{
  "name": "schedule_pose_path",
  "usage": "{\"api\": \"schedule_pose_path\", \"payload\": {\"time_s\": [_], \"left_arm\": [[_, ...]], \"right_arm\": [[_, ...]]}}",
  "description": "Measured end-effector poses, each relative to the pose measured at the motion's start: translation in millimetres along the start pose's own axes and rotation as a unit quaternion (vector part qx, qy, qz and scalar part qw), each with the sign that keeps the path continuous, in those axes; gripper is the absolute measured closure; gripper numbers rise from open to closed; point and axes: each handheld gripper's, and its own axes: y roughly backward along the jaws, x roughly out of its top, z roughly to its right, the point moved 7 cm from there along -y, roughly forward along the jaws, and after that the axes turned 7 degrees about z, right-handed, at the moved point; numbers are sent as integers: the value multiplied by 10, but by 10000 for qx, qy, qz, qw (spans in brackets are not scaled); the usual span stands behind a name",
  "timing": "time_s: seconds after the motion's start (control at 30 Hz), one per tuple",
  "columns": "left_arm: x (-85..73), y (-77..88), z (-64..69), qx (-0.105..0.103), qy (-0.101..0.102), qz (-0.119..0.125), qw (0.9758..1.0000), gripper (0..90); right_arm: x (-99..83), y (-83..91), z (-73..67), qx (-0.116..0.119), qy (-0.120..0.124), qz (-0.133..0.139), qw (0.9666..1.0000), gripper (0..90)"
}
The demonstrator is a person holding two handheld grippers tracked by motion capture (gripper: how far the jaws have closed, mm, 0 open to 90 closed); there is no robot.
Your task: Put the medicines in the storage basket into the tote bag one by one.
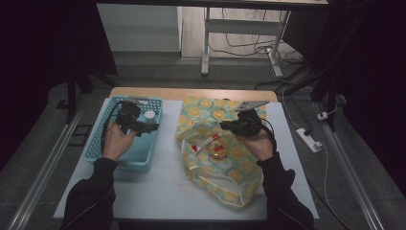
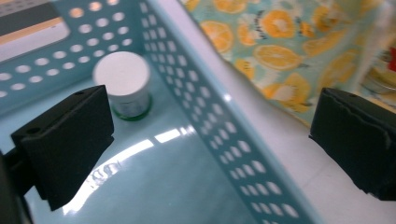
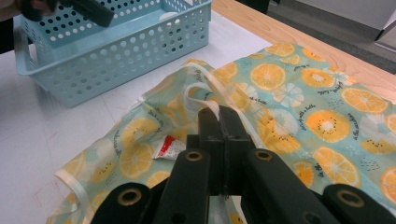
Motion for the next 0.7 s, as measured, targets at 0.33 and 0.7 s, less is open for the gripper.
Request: {"api": "schedule_pose_path", "payload": {"time_s": [0.33,0.7], "left_arm": [[24,-113,-303,297,134,-40,9995,0],[5,-308,-521,490,232,-210,9983,0]], "right_arm": [[-1,0,3,-1,1,2,10000,900],[-2,-3,5,2,5,0,10000,900]]}}
